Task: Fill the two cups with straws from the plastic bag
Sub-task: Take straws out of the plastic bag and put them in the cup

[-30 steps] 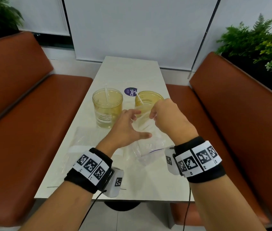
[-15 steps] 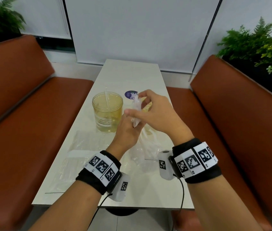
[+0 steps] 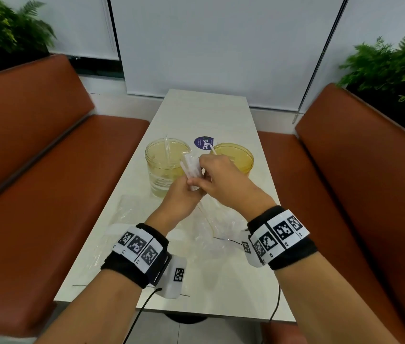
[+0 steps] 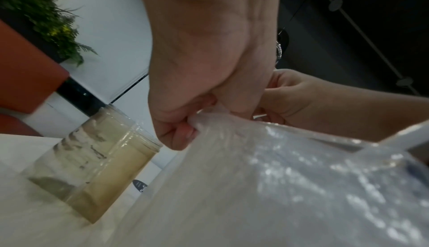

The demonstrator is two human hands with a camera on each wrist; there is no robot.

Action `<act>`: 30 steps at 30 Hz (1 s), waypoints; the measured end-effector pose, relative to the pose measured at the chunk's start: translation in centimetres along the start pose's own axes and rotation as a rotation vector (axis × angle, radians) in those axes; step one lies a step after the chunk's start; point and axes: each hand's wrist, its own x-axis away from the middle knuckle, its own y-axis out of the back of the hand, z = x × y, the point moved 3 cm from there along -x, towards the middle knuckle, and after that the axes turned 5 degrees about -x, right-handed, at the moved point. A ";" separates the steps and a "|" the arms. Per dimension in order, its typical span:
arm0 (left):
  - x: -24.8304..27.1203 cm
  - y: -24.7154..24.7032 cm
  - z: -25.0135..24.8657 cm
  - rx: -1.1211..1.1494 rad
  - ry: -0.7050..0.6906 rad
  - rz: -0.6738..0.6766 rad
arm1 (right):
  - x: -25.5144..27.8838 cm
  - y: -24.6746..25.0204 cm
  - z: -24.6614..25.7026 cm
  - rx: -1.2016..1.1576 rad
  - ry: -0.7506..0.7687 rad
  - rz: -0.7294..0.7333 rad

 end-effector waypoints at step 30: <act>-1.1 3.1 3.5 -0.033 0.215 -0.148 | -7.6 6.5 -11.8 -0.126 -0.343 -0.541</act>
